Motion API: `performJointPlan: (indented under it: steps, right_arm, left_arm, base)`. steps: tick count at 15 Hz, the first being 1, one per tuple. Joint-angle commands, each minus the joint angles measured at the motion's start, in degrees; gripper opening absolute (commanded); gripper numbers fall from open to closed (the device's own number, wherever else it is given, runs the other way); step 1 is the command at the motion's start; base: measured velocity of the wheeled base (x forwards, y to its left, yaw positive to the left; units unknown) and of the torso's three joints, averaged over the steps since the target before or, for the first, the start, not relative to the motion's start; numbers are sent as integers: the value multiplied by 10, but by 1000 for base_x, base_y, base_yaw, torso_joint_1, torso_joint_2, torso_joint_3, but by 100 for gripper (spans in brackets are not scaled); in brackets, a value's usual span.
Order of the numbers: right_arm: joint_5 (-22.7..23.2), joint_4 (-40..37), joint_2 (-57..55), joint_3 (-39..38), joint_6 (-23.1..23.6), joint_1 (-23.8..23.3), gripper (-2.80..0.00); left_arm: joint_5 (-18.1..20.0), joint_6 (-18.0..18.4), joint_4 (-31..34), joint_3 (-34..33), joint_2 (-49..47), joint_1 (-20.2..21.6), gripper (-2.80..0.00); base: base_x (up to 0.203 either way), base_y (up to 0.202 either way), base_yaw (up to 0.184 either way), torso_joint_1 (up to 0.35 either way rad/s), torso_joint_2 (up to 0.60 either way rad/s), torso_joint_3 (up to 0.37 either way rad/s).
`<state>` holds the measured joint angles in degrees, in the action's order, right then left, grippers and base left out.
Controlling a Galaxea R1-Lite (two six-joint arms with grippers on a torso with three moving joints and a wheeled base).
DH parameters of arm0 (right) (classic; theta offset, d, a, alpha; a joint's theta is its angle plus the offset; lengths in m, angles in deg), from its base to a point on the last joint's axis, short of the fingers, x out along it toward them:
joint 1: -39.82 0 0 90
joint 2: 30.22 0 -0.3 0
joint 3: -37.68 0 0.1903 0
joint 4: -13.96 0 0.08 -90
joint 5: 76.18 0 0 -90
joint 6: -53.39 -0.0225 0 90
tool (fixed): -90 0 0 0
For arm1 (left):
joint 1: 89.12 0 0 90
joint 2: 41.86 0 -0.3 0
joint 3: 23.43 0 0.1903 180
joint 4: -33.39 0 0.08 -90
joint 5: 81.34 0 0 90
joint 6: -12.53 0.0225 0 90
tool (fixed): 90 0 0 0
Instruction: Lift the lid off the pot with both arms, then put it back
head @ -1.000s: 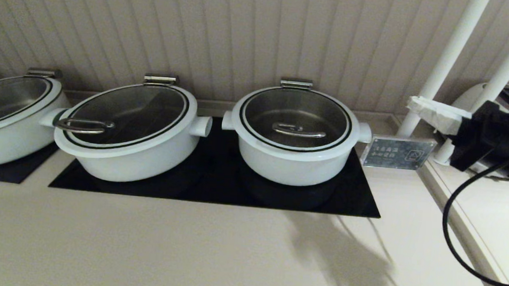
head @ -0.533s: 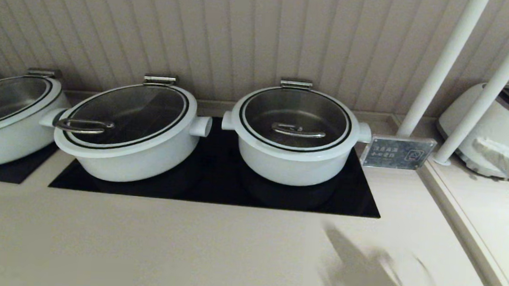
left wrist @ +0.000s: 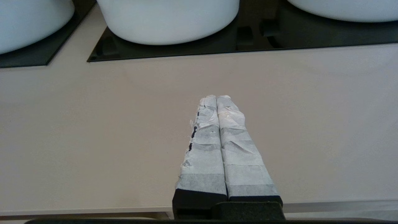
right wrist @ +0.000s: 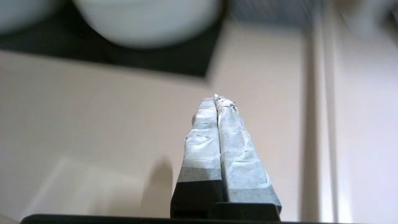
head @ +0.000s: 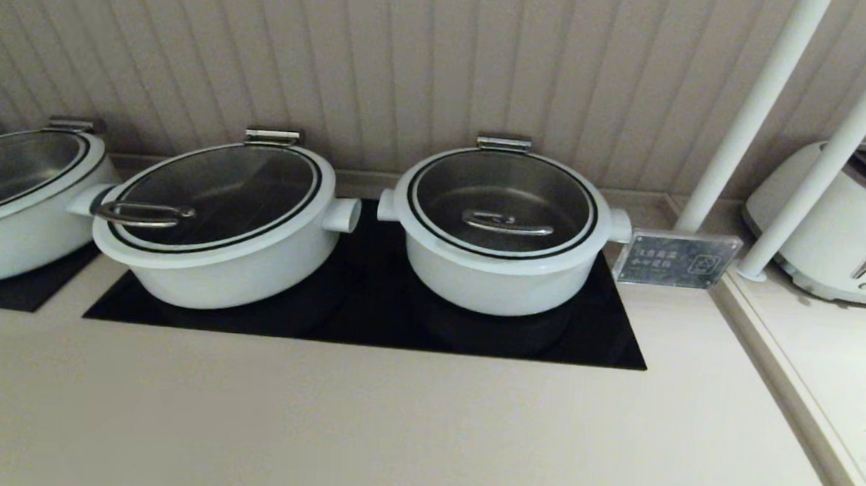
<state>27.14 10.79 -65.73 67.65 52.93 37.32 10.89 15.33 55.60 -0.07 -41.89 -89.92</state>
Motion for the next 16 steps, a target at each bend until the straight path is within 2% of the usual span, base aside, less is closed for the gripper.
performJointPlan:
  steps: [1,5,7,11,12,14,16]
  right_arm:
    - [-49,-21,88,-36,1,21,-280]
    - [-71,-92,200,-64,4,33,-280]
    - [-73,-130,241,-66,13,21,-280]
    - [-104,-184,314,-59,18,15,-280]
    - [-106,-203,334,-53,12,15,-280]
    - [-129,-213,355,-51,-39,18,-280]
    - [-144,-192,355,-59,-46,19,-280]
  left_arm:
    - [0,0,0,0,-1,0,-280]
    - [1,0,0,0,-1,0,-280]
    - [0,0,0,0,-1,0,-280]
    - [0,0,0,0,0,0,-280]
    - [0,0,0,0,0,0,-280]
    - [1,0,0,0,-1,0,-280]
    - [1,0,-1,0,-1,0,-280]
  base:
    - [0,0,0,0,0,0]
    - [0,0,0,0,0,0]
    - [0,0,0,0,0,0]
    - [0,0,0,0,0,0]
    - [0,0,0,0,0,0]
    - [0,0,0,0,0,0]
    - [0,0,0,0,0,0]
